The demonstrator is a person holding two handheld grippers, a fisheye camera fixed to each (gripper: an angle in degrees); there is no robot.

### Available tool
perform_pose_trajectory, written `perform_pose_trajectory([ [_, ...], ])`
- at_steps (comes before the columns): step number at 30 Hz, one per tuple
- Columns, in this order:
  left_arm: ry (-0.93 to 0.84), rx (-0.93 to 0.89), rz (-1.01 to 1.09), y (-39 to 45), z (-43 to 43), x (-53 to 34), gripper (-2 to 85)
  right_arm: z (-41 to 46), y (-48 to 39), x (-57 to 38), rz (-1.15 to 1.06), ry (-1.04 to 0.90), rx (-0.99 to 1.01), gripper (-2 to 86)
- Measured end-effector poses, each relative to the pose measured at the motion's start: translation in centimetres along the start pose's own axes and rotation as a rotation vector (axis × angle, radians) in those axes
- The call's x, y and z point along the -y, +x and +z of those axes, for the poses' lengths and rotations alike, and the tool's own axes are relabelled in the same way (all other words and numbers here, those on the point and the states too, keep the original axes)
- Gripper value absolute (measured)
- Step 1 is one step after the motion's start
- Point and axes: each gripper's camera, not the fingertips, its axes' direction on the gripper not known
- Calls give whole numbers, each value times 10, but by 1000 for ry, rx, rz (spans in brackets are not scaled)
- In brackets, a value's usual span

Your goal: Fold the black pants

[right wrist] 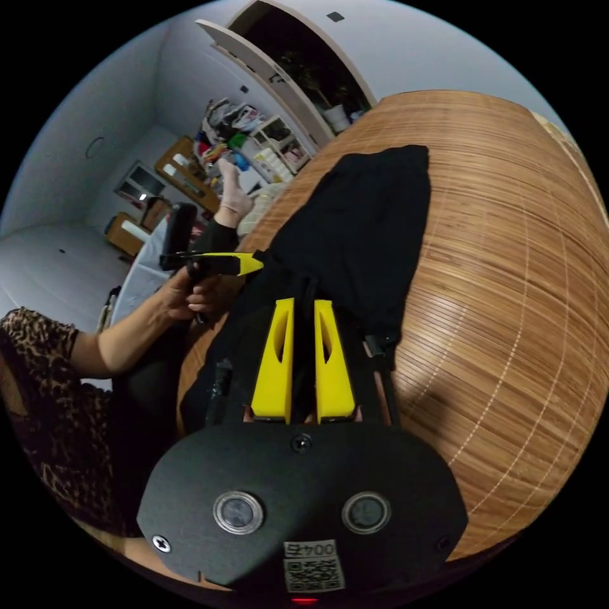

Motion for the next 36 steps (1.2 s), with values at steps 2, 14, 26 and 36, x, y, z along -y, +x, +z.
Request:
perform_pose_trajectory([
  [2, 16, 19, -39, -3, 2, -4, 53, -3, -6, -3, 30, 11, -95, 67],
  [14, -85, 230, 230, 53, 42, -43, 35, 24, -101, -25, -245, -105, -221, 74],
  [26, -77, 160, 66, 76, 2, -98, 64, -30, -132, -85, -85, -23, -194, 72],
  [36, -318, -2, -159, 90, 19, -214, 75, -58, -181, -220, 244, 1, 168, 82],
])
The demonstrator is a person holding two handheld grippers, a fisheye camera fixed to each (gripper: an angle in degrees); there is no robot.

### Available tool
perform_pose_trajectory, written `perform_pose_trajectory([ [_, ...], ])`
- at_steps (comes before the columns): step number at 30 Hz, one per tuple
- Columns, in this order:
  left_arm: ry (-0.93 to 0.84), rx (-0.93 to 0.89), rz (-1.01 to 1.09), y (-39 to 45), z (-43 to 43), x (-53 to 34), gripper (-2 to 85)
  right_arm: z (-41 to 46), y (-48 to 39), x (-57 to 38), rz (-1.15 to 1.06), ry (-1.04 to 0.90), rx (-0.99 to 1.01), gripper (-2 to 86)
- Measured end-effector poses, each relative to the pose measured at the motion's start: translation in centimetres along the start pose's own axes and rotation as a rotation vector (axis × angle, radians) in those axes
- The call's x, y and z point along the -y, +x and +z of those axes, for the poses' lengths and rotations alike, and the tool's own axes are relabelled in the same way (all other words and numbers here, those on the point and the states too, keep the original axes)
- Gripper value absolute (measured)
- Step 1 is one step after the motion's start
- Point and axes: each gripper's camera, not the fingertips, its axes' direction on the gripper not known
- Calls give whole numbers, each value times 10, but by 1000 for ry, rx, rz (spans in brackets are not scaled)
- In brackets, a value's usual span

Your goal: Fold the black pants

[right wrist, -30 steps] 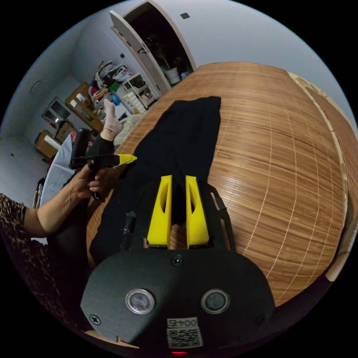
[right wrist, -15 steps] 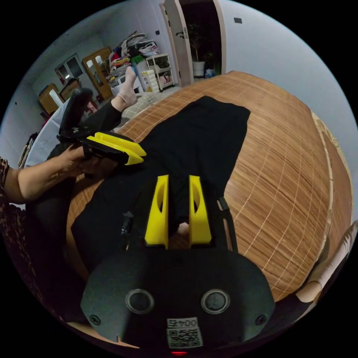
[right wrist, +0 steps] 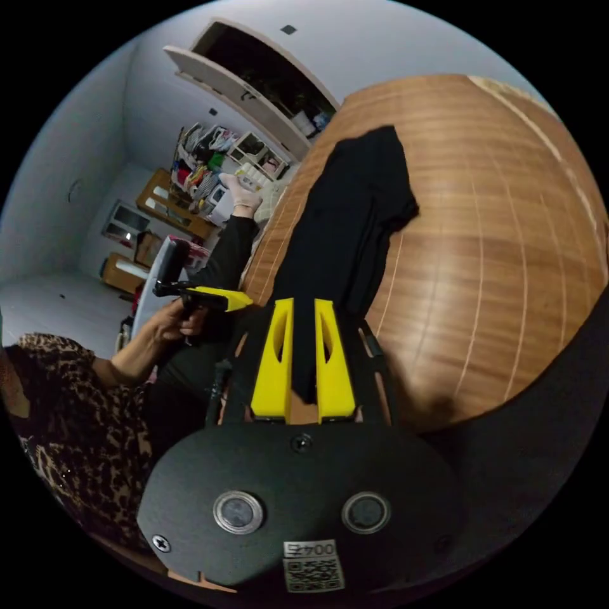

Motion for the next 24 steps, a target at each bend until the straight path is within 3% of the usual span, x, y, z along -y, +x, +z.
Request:
perform_pose_trajectory([
  [5, -55, -10, 11, 4, 10, -15, 78, 1, 1, -20, 89, -62, -15, 101],
  [11, -152, 112, 91, 32, 33, -34, 80, 11, -9, -38, 136, -175, -76, 94],
  [24, -266, 239, 127, 64, 78, -47, 76, 53, -55, -68, 55, -352, -223, 84],
])
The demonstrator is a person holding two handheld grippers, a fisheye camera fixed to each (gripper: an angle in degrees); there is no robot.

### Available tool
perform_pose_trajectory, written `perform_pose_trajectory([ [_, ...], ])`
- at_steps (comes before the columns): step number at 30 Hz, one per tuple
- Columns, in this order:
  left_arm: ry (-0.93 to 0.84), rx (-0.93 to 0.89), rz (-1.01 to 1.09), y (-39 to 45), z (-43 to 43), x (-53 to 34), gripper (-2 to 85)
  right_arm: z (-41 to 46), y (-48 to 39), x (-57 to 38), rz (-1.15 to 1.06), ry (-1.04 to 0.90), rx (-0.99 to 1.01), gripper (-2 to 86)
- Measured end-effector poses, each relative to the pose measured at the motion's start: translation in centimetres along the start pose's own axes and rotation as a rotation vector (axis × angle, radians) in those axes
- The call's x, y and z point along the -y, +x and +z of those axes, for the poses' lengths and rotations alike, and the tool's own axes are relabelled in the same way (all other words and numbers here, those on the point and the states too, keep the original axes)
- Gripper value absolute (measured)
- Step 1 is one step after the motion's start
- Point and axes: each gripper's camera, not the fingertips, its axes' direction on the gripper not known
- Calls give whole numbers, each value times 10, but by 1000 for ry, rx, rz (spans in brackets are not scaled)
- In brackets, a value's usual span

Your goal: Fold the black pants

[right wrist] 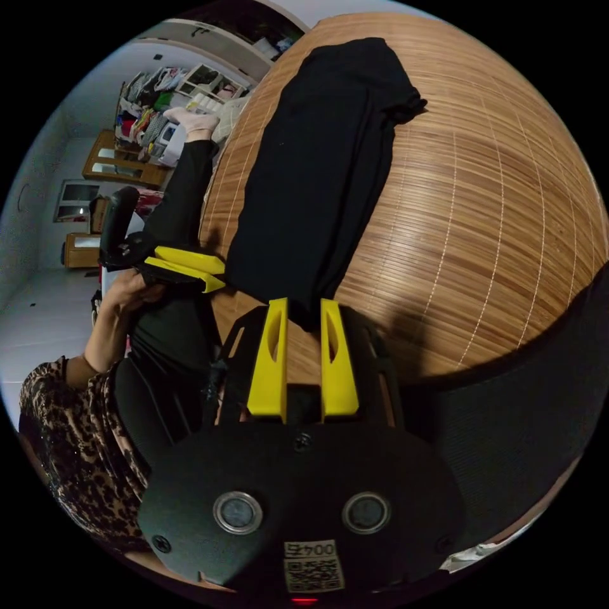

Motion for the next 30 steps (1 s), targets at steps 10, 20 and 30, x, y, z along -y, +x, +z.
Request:
perform_pose_trajectory([
  [10, -10, -79, -15, 8, 8, 5, 28, 16, -33, -12, -71, -43, -64, 40],
  [20, -164, 74, 107, 61, 28, -7, 22, 39, -72, -41, -85, -184, -171, 39],
  [30, -151, 118, 176, 75, -5, -16, 81, 18, -88, -79, -77, -154, -221, 112],
])
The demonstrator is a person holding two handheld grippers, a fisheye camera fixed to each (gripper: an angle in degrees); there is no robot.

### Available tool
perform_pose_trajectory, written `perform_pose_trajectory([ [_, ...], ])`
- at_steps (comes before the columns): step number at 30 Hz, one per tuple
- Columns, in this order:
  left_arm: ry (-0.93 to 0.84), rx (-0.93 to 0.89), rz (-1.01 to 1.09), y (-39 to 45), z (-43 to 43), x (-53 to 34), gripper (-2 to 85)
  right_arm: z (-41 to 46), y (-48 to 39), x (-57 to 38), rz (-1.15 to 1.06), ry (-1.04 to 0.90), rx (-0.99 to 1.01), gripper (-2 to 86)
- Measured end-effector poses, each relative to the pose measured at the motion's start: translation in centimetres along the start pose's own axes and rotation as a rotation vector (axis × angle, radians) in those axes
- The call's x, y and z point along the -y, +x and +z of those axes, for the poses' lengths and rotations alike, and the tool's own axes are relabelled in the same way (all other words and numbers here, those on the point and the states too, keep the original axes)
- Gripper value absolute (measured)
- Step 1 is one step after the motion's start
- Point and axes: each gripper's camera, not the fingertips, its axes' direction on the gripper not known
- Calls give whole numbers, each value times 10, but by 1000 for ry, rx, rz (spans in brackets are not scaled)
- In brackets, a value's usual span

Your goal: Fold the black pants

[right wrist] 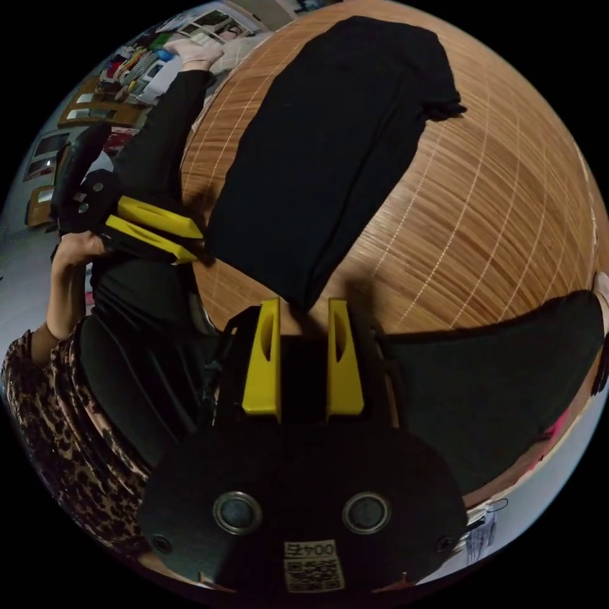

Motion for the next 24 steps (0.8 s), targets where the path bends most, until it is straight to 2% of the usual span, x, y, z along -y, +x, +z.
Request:
perform_pose_trajectory([
  [4, 171, 43, -2, -8, -34, -3, 88, -26, -3, -16, -12, 225, -41, 102],
  [6, 345, 50, 16, -16, -47, 3, 93, -33, -3, -16, -26, 352, -47, 91],
  [9, 445, 83, 2, -30, -47, 21, 95, -28, -3, -7, -51, 422, -39, 79],
  [13, 454, 198, -56, -47, -39, 38, 92, -17, -5, -1, -81, 486, -107, 68],
  [17, 458, 216, -62, -66, -39, 42, 83, 14, 4, 2, -73, 361, -189, 54],
  [18, 454, 210, -53, -70, -42, 44, 82, 16, 8, -5, -65, 413, -194, 52],
  [24, 479, 293, -7, -82, -52, 50, 85, 14, 46, -26, -18, 448, -46, 48],
])
